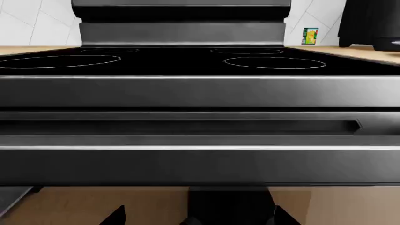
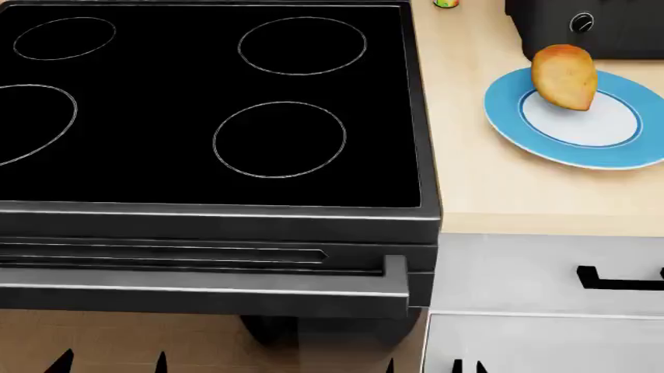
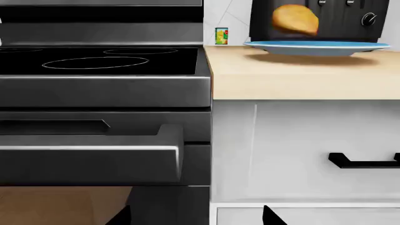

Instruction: Pick the chicken breast from the counter and place it in the microwave.

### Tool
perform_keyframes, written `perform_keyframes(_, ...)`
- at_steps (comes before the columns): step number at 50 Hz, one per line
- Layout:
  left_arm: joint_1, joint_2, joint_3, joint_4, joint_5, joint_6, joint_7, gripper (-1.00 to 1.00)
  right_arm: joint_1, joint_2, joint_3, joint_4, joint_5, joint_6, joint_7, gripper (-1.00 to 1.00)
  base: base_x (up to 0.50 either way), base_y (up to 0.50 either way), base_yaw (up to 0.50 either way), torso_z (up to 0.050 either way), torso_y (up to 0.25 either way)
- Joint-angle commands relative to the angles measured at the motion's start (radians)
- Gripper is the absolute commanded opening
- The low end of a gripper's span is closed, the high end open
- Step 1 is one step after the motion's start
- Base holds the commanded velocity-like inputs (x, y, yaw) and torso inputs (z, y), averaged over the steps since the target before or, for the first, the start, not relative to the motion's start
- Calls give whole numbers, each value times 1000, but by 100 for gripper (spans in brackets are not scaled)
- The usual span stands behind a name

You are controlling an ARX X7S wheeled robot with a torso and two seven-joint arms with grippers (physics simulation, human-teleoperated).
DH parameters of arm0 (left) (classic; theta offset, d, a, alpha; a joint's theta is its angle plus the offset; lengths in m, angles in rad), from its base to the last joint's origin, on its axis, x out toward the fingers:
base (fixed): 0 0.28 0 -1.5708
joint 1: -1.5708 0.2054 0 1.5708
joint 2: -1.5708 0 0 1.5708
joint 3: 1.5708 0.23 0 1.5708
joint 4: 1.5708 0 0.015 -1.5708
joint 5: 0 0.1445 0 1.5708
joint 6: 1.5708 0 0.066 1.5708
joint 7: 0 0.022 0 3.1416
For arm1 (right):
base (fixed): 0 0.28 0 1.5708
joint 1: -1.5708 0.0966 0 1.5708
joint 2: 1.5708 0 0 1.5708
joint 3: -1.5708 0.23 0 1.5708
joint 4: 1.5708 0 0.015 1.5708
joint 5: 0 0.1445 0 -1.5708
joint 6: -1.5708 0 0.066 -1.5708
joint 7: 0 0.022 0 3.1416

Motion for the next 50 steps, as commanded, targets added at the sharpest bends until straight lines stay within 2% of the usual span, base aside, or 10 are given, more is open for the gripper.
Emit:
perform_keyframes(1,-1,-18,22,-2,0,1,-22,100,0,12,-16,-1,12,1,16,100,0,0,0,0,0)
perform_keyframes(4,-13,-23,8,1,-82,-39,-32,100,2,27,-23,0,35,-2,27,100,0,0,0,0,0)
perform_keyframes(14,-9,-46,43,7,-105,-18,-61,100,-1,49,-48,-2,58,-4,50,100,0,0,0,0,0)
perform_keyframes(50,-19,-95,95,8,-165,-31,-105,100,6,93,-97,3,108,-24,107,100,0,0,0,50,0)
